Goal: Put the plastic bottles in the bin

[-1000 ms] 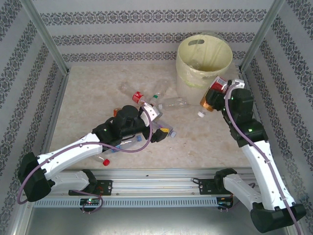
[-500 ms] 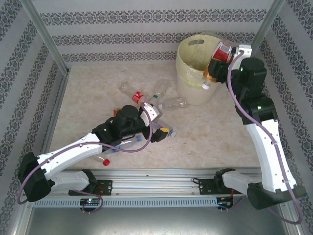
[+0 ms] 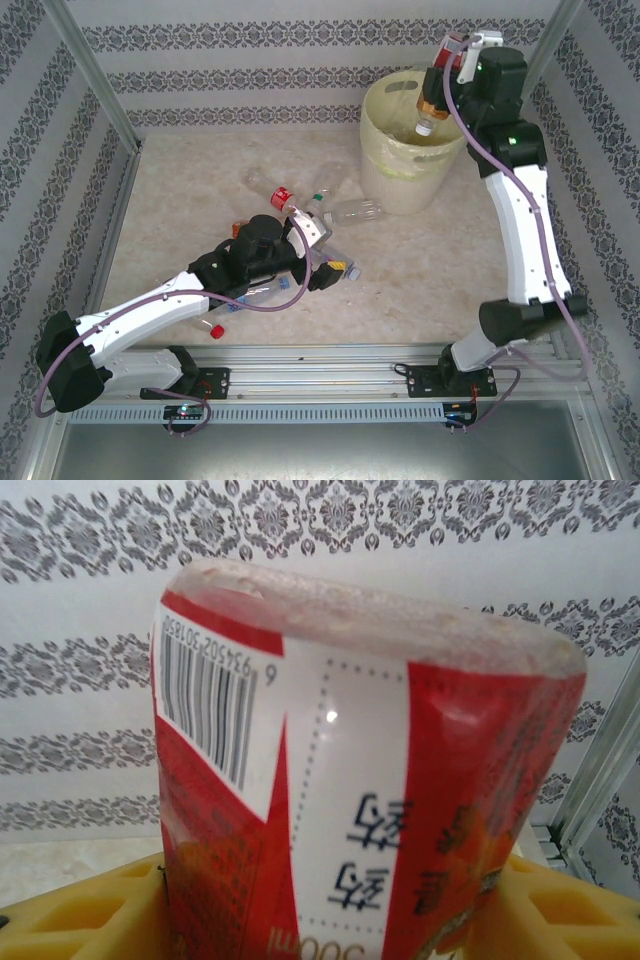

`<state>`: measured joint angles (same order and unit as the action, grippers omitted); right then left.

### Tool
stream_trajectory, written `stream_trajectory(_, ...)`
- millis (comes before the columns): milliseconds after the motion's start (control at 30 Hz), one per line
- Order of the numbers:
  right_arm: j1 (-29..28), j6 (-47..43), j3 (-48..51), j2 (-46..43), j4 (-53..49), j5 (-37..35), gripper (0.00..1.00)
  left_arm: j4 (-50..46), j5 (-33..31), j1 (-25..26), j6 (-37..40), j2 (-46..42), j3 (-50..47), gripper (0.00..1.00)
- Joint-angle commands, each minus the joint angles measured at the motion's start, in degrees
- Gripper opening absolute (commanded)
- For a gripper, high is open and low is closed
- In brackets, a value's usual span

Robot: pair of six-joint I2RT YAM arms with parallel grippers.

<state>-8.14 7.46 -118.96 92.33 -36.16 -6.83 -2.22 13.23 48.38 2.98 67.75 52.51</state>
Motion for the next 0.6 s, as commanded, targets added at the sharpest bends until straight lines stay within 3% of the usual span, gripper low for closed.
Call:
stream_trajectory(0,0.97,-1.71,-5.50,4.67,-4.33,-0.47,0.64,-0.05,-0.69,0.66,0.98,-1.65,1.35,1.00)
stream_trajectory(333,2.82,-2.02,-23.60,22.40,-16.53,1.63,0.63,0.85,-0.89,0.75,-0.09,0.32,0.87,1.00)
stream_trajectory(567,3.16,-1.41,-27.96,29.83,-21.83,5.44,0.64,1.00,-0.27,0.75,-0.40,2.18,0.57,1.00)
